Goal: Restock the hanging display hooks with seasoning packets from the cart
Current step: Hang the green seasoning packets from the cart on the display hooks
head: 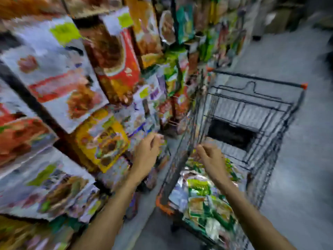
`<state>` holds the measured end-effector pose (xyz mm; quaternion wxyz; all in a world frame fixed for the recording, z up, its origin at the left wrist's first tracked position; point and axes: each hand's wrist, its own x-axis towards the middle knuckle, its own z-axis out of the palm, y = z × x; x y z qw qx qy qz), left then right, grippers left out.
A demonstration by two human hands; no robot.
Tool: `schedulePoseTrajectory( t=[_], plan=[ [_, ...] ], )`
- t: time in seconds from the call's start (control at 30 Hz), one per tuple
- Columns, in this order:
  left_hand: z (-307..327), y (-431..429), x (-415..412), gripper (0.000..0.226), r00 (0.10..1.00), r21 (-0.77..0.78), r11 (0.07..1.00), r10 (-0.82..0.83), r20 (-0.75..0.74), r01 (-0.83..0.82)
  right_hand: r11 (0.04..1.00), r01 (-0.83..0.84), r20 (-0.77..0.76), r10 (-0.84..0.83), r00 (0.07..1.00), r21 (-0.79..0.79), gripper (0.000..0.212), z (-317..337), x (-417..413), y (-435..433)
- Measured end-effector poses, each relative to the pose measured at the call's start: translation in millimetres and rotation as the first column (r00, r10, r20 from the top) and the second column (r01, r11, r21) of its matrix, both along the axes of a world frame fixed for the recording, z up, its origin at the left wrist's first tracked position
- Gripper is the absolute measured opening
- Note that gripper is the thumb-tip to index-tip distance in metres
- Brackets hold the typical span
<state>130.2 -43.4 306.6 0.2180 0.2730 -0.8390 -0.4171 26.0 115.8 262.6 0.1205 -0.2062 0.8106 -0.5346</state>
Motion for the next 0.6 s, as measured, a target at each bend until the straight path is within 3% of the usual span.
schedulePoseTrajectory(
  t=[0.13, 0.3, 0.37, 0.47, 0.6],
  plan=[
    [-91, 38, -58, 0.026, 0.974, 0.152, 0.981, -0.148, 0.174, 0.121, 0.963, 0.213, 0.207, -0.246, 0.947, 0.167, 0.029, -94, -34, 65],
    [-197, 61, -93, 0.020, 0.862, 0.256, 0.937, -0.324, 0.390, 0.237, 0.868, 0.295, 0.251, -0.412, 0.876, 0.398, 0.035, -186, -49, 109],
    [-237, 63, -97, 0.028, 0.824, 0.269, 0.934, -0.337, 0.455, 0.234, 0.833, 0.294, 0.259, -0.448, 0.856, 0.469, 0.037, -219, -49, 117],
    [-287, 66, -102, 0.022, 0.751, 0.331, 0.925, -0.351, 0.559, 0.185, 0.758, 0.307, 0.283, -0.536, 0.795, 0.575, 0.027, -267, -48, 123],
    [-343, 78, -103, 0.050, 0.657, 0.241, 0.961, -0.268, 0.704, 0.134, 0.666, 0.305, 0.333, -0.653, 0.681, 0.681, 0.025, -317, -47, 122]
  ],
)
